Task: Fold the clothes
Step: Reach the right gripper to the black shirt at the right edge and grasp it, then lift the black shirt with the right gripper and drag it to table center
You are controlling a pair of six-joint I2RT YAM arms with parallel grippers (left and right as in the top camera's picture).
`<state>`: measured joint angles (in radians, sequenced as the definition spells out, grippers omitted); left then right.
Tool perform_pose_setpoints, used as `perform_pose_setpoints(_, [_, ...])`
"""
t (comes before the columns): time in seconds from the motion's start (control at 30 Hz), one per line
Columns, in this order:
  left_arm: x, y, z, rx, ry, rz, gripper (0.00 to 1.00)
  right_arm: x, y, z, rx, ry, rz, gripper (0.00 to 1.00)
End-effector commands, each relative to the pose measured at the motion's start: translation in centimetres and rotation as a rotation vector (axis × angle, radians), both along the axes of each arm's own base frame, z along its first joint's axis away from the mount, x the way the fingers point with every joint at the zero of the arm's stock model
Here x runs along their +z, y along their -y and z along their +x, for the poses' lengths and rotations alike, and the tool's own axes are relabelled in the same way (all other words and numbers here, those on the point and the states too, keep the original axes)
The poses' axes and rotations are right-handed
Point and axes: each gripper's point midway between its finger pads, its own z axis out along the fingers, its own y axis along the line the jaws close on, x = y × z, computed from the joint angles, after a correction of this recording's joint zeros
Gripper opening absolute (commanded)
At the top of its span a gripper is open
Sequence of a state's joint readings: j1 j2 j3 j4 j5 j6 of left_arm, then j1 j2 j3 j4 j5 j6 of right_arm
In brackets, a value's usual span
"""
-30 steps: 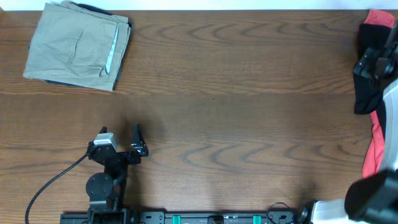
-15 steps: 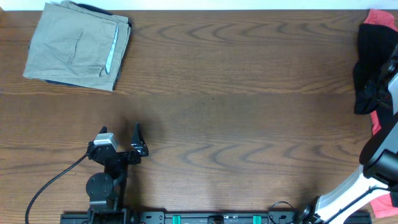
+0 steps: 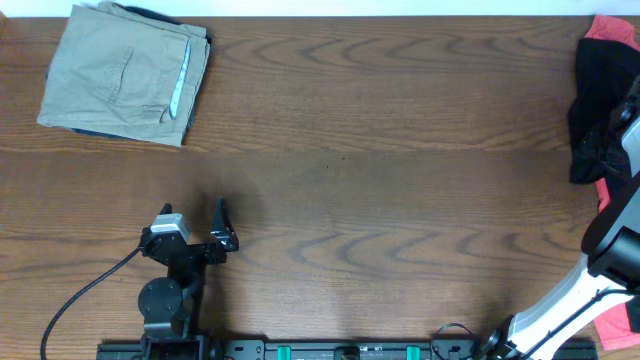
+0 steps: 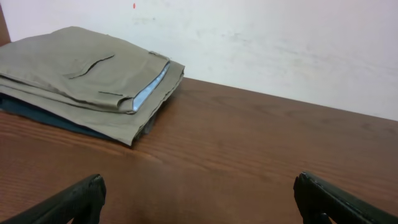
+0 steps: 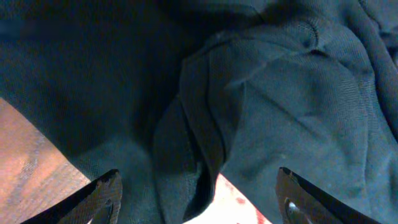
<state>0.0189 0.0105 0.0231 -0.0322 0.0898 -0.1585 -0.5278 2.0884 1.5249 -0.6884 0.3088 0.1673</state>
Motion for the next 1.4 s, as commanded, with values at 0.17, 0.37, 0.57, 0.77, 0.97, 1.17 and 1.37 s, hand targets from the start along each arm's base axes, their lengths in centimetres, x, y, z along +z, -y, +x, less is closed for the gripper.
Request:
perform_pose_setpoints(0.17, [-1.5,-0.1,-0.1,0.000,-0.043,0.007,0.98,-0.6,0.6,0.4,-0.006,0.010,0.001,0.70])
perform_pose_setpoints(0.37, [-1.5,-0.1,-0.1,0.000,-0.043,0.007,0.98,-1.5,0.7,0.4,-0.008,0.000,0.007,0.72])
perform_pose_setpoints(0.57, [-1.5,-0.1,-0.1,0.000,-0.043,0.007,0.98,-2.0,0.6,0.3,-0.008,-0.009,0.012,0.69])
perform_pose_setpoints(0.77, [-1.5,-0.1,-0.1,0.000,-0.043,0.007,0.98,-2.0,0.6,0.3,-0.008,-0.009,0.012,0.32])
perform_pose_setpoints(0.97, [-1.5,-0.1,-0.1,0.000,-0.043,0.007,0.98,-1.1,0.6,0.2,-0.009,-0.009,0.003,0.01])
perform_pose_setpoints(1.17, [-1.5,-0.1,-0.1,0.000,-0.043,0.007,0.98,3.8,0.2,0.4,-0.069,0.095,-0.013,0.01])
perform_pose_setpoints(1.37, [-1.5,-0.1,-0.1,0.000,-0.043,0.007,0.98,11.8,-3.9,2.6,0.038,0.317,0.043,0.01])
